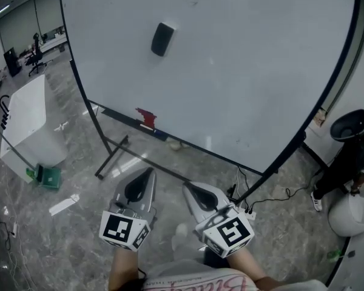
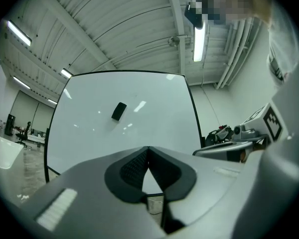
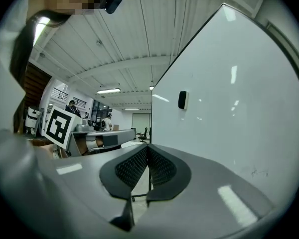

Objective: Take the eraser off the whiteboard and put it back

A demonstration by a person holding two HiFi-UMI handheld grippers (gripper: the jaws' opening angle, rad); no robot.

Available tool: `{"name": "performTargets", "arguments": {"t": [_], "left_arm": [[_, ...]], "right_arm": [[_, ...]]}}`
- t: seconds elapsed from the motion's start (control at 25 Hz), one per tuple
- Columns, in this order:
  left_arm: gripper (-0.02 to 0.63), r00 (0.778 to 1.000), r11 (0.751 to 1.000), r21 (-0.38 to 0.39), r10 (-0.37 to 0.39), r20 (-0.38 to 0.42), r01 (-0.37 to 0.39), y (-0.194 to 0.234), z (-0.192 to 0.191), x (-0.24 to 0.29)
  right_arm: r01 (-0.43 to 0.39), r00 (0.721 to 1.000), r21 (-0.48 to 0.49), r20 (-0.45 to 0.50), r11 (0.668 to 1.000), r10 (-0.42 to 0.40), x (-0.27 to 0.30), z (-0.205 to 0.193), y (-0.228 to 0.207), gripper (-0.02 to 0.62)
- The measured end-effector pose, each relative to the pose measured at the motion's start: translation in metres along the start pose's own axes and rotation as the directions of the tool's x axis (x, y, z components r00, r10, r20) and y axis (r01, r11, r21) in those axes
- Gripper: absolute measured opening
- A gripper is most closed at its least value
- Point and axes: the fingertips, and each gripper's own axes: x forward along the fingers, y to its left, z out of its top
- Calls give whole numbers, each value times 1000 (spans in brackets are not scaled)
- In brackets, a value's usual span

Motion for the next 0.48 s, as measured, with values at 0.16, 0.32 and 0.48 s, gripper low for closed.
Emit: {"name": "performTargets", "arguments": {"t": [0.16, 0.32, 0.48], "left_arm": [[-2, 1000, 998, 66, -1, 30, -1, 22, 13, 50], [-2, 998, 993, 115, 8, 69, -15, 48, 32, 99], [0, 991, 990, 131, 31, 130, -48, 73, 60, 137]], "right_arm": [[7, 1000, -6, 5, 1000, -7, 31, 9, -32, 2], [10, 1000, -17, 27, 1000, -9, 54, 16, -62, 2], [10, 999, -17, 31, 1000, -10, 71, 22, -88, 2]]}}
